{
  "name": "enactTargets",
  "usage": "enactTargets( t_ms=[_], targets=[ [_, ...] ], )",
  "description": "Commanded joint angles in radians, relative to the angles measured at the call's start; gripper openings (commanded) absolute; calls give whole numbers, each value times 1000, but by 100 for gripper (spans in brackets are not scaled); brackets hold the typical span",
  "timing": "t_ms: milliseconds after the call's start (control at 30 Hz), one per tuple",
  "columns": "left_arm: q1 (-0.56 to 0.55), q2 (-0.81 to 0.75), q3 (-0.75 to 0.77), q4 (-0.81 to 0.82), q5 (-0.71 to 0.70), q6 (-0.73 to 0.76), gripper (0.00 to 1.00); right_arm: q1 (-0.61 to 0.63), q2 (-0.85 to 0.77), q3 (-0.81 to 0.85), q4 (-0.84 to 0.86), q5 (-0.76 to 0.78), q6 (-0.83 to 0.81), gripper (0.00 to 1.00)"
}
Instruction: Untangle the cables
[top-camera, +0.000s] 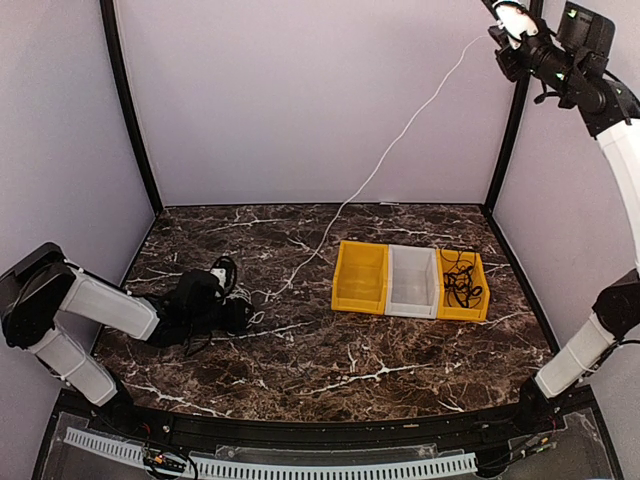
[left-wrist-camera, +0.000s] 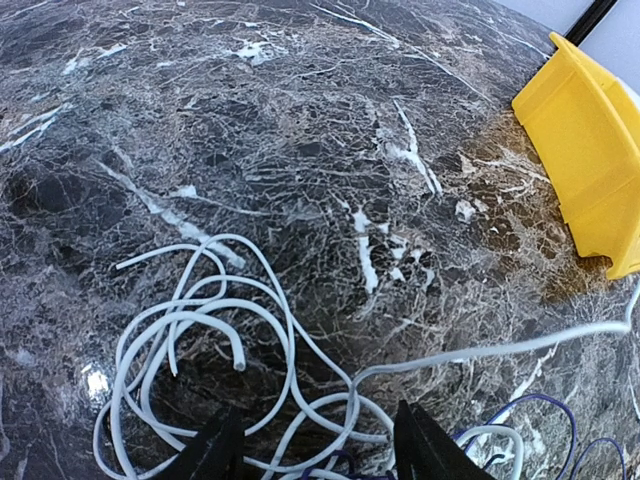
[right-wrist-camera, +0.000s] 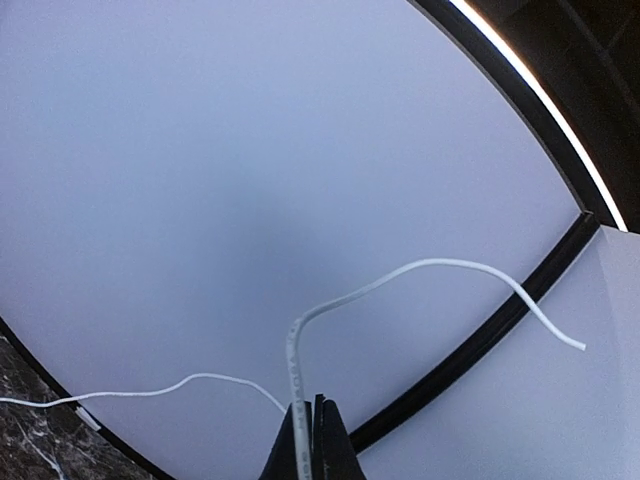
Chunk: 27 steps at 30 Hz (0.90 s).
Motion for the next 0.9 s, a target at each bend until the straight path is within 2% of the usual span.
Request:
enactTargets(
  t_ms=[0,167,267,400,467,533,600,733,867],
  targets=[
    [0,-43,-22,8,-20,-11,54,99,10,-161,-86,-262,65,0],
    [0,-98,-56,45,-24,-20,53,307,25,-503,-38,-296,48,0],
    [0,-123,-69,36,-36,-24,54,361,94,-560,-35,-364,93,0],
    [1,-142,-102,57,-45,-28,54,390,227,-531,-62,-445,137,0],
    [1,-143,-107,60,-47,-28,53,406,302,-492,-87,-475,152,7],
    [1,-138,-108,65,-47,-26,53,428,384,-443,-122,-488,168,30],
    [2,-132,-106,70,-45,-24,54,450,436,-394,-156,-532,172,43],
    [2,-125,-106,83,-43,-24,53,499,501,-357,-168,-618,169,50],
    [3,-125,-112,104,-42,-30,53,539,581,-316,-191,-726,175,50]
  ],
)
